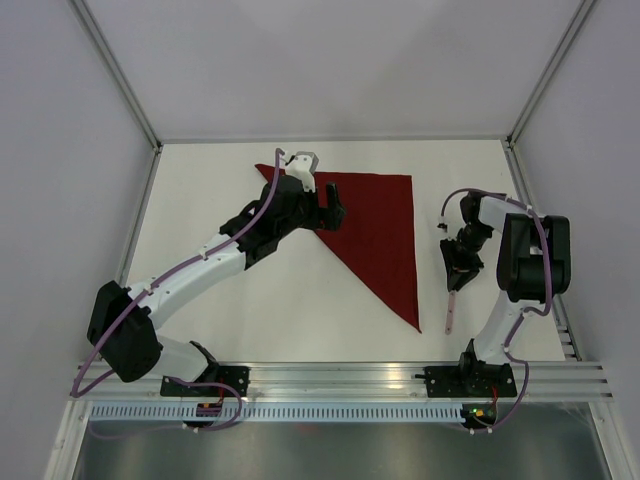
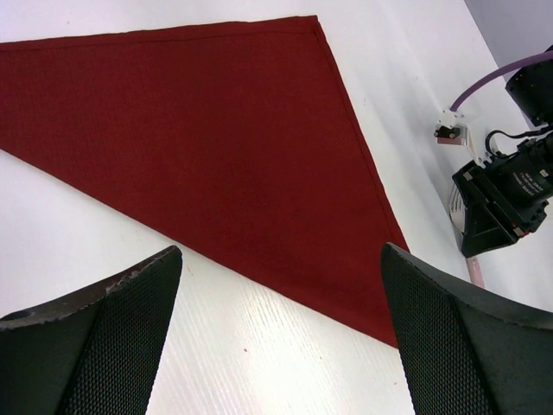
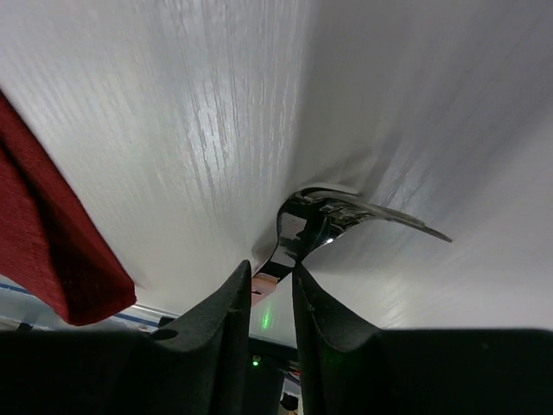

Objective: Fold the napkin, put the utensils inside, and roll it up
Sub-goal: Move the fork to the center of the board.

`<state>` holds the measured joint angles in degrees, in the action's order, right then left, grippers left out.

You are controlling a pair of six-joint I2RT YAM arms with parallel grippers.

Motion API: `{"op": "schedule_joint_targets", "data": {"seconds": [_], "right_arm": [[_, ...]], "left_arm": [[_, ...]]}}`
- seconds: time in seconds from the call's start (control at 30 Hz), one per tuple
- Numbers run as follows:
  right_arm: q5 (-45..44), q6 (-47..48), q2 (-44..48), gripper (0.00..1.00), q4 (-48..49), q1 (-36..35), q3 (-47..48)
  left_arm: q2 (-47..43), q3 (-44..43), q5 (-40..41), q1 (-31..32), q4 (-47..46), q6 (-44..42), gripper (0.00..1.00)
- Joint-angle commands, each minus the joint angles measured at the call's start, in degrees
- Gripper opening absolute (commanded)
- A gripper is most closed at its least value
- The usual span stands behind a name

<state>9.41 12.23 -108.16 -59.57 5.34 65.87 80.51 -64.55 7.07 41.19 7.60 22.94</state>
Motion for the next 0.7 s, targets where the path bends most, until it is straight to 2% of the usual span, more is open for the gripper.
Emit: {"op": "schedule_joint_targets", "data": {"seconds": [0.0,0.43,0.67], "right_arm": [[0.3,-2.4,-2.8,0.31,9.4,-0.4,2.2],[-5.7,-3.3,-10.5,0.30,14.2,-0.6,17.8],[-7.4,-1.3,-4.8,0.45,15.6,-0.8,12.3]], "left_arm": [[-0.1,-2.6,-0.7,-0.4,-0.7,-2.9,1.00],[0.4,-3.8,-0.8,-0.4,0.3,-2.8,1.00],[0.1,-4.0,-0.7,-0.5,0.7,-2.8,1.00]]}}
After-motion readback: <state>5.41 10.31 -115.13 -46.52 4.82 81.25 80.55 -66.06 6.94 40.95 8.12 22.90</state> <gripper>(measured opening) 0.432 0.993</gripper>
